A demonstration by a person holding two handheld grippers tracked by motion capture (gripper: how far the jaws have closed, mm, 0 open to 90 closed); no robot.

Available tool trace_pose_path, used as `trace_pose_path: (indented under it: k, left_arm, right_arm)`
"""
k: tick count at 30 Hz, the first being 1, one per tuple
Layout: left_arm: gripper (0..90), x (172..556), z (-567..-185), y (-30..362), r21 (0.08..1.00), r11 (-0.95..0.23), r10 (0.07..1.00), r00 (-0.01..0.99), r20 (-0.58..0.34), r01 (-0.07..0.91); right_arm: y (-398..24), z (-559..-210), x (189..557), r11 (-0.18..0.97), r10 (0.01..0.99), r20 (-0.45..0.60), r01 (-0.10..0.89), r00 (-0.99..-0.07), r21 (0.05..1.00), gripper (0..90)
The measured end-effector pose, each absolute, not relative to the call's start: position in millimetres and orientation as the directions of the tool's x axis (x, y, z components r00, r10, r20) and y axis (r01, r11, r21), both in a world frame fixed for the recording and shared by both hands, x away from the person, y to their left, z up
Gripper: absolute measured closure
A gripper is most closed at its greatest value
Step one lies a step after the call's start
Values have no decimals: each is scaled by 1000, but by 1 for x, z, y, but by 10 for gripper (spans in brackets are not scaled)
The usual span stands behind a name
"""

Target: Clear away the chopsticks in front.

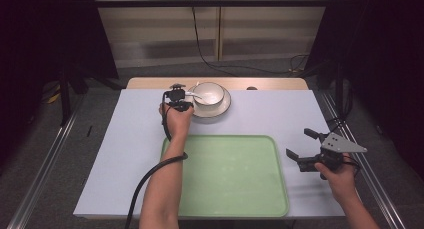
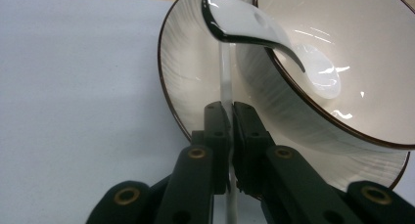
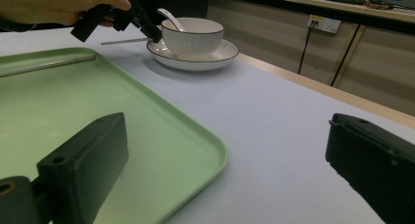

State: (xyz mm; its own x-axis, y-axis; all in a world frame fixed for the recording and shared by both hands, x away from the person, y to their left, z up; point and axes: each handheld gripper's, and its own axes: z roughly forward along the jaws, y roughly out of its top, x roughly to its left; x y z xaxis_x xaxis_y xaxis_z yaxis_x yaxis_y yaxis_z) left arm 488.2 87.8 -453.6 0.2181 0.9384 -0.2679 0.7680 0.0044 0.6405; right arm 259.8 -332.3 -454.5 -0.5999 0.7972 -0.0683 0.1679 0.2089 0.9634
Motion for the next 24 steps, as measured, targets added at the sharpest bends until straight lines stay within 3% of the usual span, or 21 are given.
trace_pose_path:
  k: [14, 24]
  left_arm:
    - [860, 476, -443, 107, 625, 99, 936, 141, -322, 774]
    - [861, 464, -441, 118, 622, 98, 932, 148, -331, 777]
  right_arm:
    - [-332, -455, 261, 217, 793, -77, 161, -604, 963, 17]
    - [-332, -454, 260, 219, 794, -83, 156, -602, 963, 17]
